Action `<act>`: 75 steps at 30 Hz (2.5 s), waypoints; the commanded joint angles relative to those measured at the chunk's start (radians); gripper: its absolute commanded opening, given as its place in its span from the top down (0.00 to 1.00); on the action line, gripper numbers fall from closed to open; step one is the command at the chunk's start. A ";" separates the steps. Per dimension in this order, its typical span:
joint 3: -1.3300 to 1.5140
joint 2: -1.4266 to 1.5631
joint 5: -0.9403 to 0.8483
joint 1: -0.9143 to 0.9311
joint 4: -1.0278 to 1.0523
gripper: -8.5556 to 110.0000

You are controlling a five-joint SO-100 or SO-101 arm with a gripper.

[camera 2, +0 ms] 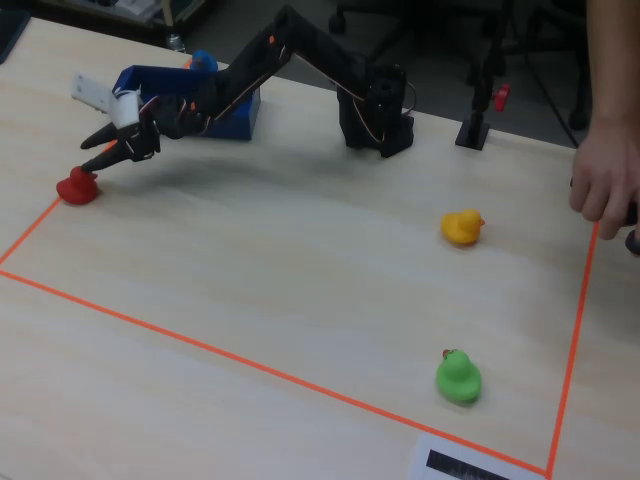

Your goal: Grasp red duck and put it into box.

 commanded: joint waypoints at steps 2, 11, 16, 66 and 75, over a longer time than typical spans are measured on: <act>-0.186 -0.040 -0.008 -0.002 0.046 0.70; -0.321 -0.149 -0.018 -0.003 0.078 0.69; -0.360 -0.196 -0.028 -0.002 0.081 0.68; -0.284 0.318 0.146 -0.023 0.601 0.93; -0.092 0.781 0.140 0.092 1.009 0.93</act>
